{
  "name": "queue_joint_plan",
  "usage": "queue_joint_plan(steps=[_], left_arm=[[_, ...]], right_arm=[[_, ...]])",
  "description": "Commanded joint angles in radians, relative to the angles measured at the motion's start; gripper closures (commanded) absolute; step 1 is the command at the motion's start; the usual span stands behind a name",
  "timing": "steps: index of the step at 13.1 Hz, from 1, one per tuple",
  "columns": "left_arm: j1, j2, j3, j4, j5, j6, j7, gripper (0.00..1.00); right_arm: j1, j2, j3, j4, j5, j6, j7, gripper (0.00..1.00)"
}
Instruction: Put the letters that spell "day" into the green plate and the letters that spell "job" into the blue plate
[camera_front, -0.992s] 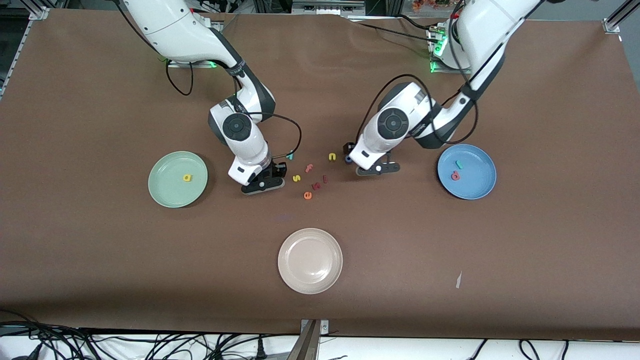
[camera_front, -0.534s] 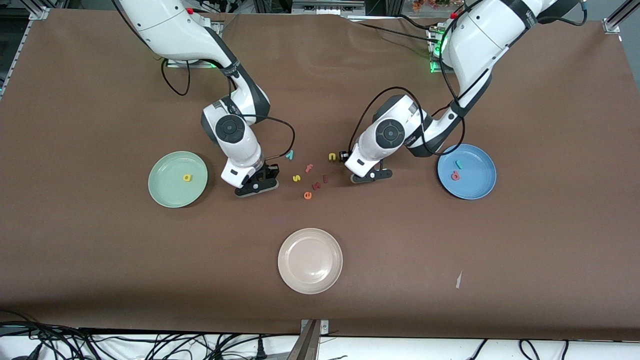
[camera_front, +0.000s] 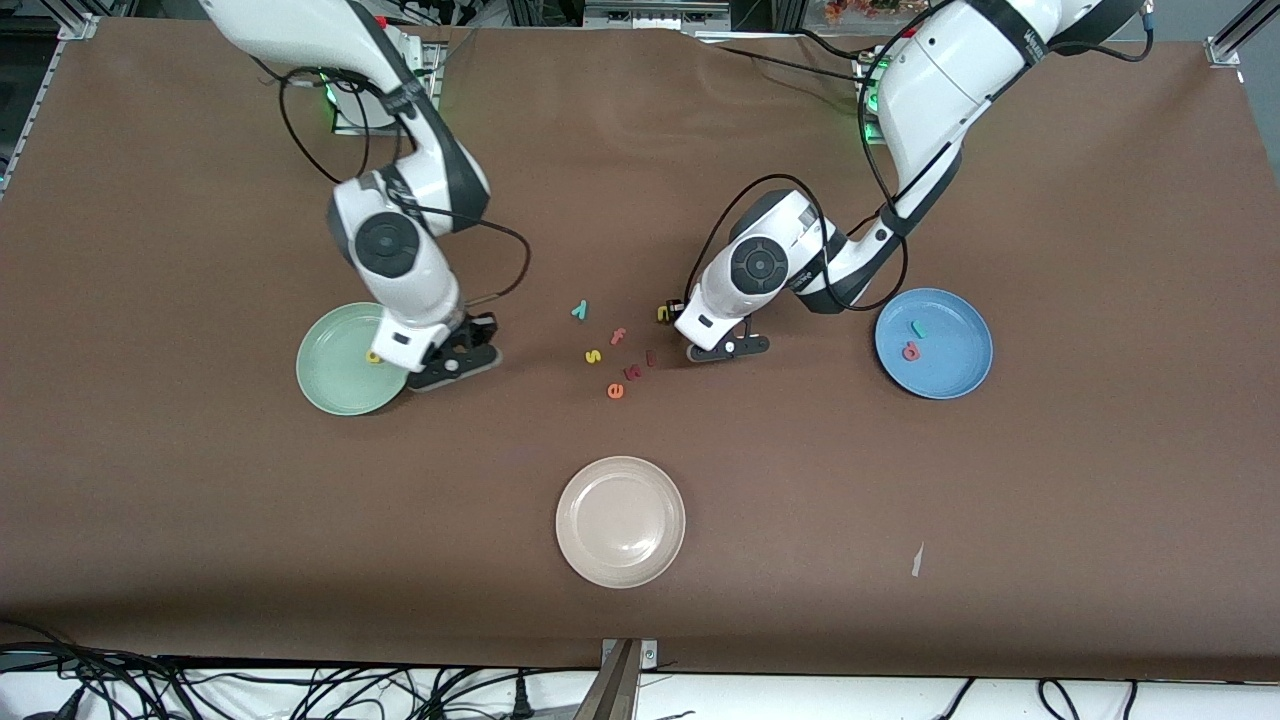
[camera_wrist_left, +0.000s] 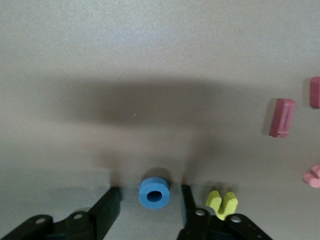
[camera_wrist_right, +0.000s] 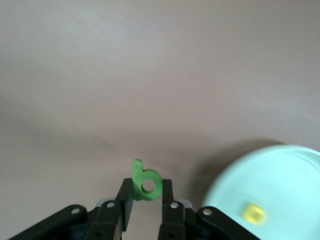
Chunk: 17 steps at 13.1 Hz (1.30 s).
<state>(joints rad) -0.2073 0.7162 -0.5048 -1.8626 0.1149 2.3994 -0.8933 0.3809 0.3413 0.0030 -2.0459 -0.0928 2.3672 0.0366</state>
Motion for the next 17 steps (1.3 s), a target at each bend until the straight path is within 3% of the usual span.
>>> queue_joint_plan(steps=[1, 3, 4, 5, 8, 11, 15, 17], left_arm=[[-0.043, 0.012, 0.029, 0.033, 0.012, 0.003, -0.016, 0.61], [-0.043, 0.012, 0.031, 0.033, 0.012, 0.003, -0.016, 0.81], [-0.041, 0.012, 0.031, 0.033, 0.012, 0.003, -0.016, 0.88], [-0.038, 0.012, 0.031, 0.033, 0.012, 0.001, -0.015, 0.92], [-0.023, -0.026, 0.032, 0.034, 0.014, -0.057, -0.009, 0.94], [0.006, -0.104, 0.046, 0.072, 0.040, -0.274, 0.014, 0.94], [0.167, -0.179, 0.042, 0.086, 0.181, -0.471, 0.266, 0.92], [0.279, -0.211, 0.042, 0.086, 0.181, -0.494, 0.486, 0.91]], right_arm=[[-0.106, -0.152, 0.011, -0.192, -0.005, 0.006, -0.136, 0.74], [-0.161, -0.211, 0.008, -0.230, -0.007, -0.057, -0.222, 0.72], [-0.168, -0.228, -0.014, -0.235, -0.007, -0.075, -0.234, 0.56], [-0.168, -0.231, -0.018, -0.235, -0.005, -0.077, -0.234, 0.16], [-0.168, -0.232, -0.018, -0.232, -0.004, -0.075, -0.225, 0.13], [-0.163, -0.197, 0.001, -0.218, 0.022, -0.031, -0.157, 0.13], [-0.154, -0.087, 0.161, -0.177, 0.030, 0.081, 0.193, 0.13], [-0.111, -0.047, 0.187, -0.165, 0.028, 0.135, 0.363, 0.14]])
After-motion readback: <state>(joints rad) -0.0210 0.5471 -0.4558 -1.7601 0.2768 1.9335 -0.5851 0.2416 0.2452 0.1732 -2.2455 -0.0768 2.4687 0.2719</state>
